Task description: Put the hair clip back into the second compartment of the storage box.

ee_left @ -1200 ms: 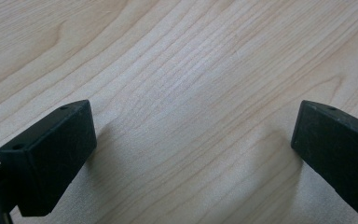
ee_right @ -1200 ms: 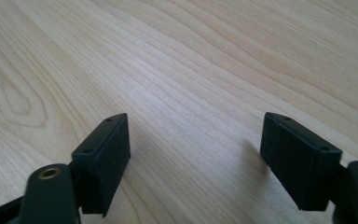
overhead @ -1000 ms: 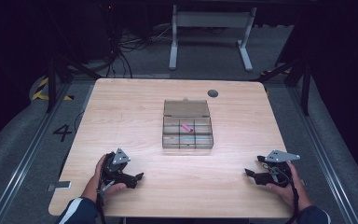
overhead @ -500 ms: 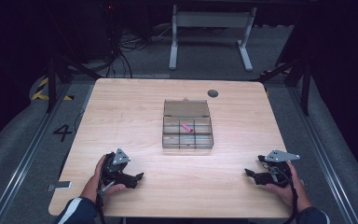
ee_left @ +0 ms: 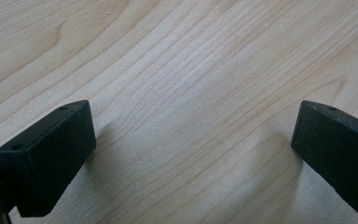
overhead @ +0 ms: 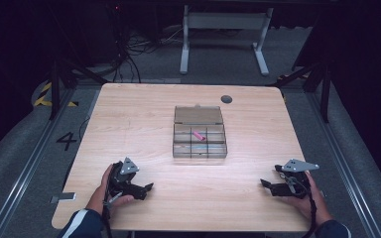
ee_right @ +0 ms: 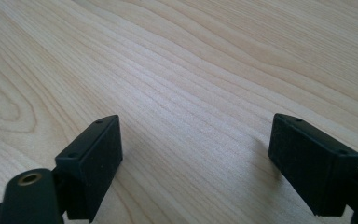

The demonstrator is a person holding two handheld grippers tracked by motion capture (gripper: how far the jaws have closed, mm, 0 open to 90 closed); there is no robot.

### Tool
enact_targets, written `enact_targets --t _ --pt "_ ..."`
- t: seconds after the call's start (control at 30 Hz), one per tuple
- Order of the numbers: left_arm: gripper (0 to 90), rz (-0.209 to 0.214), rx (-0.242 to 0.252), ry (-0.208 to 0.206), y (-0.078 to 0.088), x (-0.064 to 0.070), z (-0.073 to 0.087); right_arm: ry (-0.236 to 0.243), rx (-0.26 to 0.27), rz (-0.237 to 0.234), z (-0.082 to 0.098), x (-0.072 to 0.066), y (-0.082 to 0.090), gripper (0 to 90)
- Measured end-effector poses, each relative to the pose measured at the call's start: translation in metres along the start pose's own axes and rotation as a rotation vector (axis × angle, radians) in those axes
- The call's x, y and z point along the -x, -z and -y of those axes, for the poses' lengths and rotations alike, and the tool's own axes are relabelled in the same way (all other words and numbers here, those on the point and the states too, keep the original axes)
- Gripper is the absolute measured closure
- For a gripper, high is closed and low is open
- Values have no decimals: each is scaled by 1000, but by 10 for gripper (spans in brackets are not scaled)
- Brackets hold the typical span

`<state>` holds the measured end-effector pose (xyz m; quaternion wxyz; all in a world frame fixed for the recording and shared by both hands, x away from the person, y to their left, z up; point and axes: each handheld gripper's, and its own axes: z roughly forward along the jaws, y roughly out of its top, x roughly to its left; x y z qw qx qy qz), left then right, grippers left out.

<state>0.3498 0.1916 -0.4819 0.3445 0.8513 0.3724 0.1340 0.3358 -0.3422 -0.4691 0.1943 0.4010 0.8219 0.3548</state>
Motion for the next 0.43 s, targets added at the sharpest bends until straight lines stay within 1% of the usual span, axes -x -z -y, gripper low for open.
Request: enact_targets --t 0.43 --pt "2 -2 1 2 0 0 0 -2 -2 3 0 0 0 172"
